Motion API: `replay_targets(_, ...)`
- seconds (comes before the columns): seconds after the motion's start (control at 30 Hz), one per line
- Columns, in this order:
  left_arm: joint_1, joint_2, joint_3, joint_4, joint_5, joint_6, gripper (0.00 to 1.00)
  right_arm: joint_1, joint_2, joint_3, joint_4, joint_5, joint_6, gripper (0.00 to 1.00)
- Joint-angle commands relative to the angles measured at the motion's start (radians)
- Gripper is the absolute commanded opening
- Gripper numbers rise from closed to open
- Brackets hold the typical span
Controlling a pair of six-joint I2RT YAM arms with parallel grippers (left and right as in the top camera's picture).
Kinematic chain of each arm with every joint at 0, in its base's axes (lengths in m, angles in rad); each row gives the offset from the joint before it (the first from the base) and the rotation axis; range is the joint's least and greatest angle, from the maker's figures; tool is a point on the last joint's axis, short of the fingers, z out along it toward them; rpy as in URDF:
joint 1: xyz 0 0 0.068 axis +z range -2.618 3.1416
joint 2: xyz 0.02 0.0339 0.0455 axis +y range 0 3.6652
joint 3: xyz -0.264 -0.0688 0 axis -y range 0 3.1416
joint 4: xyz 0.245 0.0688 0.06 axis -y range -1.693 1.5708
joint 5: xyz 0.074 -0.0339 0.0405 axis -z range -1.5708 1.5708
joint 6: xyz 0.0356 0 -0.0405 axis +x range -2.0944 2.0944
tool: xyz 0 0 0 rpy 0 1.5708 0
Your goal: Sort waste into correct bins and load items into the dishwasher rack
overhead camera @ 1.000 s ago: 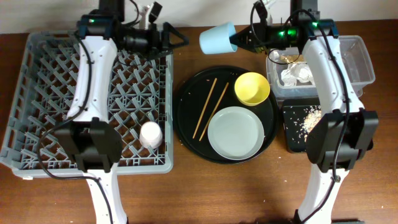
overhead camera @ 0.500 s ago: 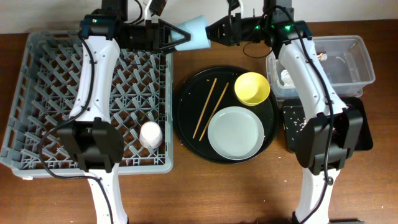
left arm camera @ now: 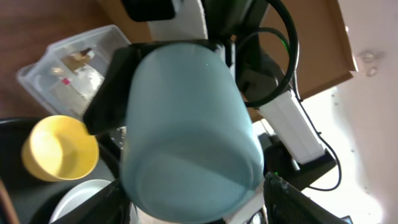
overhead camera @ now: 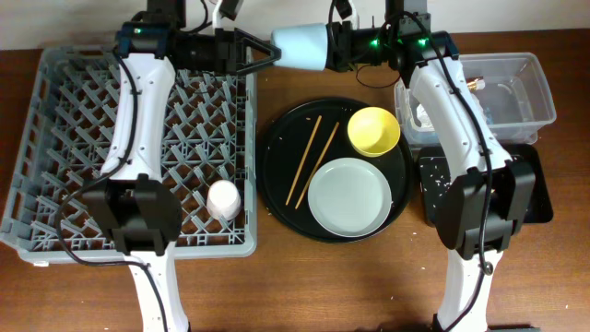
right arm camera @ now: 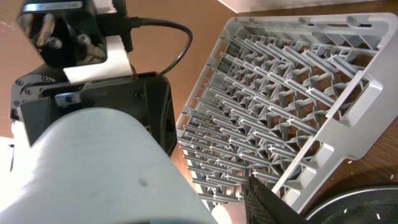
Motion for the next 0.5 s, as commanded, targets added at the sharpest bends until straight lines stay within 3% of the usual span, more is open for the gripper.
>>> replay_targets(0.0,0.008,-0.014,0.013,0.004,-0.045,0.013,0.73,0.012,-0.008,0.005,0.000,0.009,-0.017,0.43)
replay_targets(0.1,0.008,-0.014,0.013,0.004,-0.045,0.013,0.83,0.029,-0.008,0.005,0.000,0.010,-0.017,0.35)
replay_targets(0.2,0.008,-0.014,0.013,0.003,-0.042,0.013,0.83,0.049,-0.008,0.005,0.000,0.028,-0.017,0.09)
replay_targets(0.33,0.020,-0.014,0.013,0.004,-0.049,0.013,0.83,0.048,-0.008,0.005,-0.093,0.103,-0.061,0.16)
replay_targets(0.4,0.048,-0.014,0.013,0.002,-0.158,0.013,0.83,0.053,-0.008,0.005,-0.348,0.340,-0.177,0.28)
replay_targets(0.47,0.058,-0.014,0.013,-0.010,-0.303,0.012,0.83,0.057,-0.008,0.005,-0.488,0.530,-0.198,0.35)
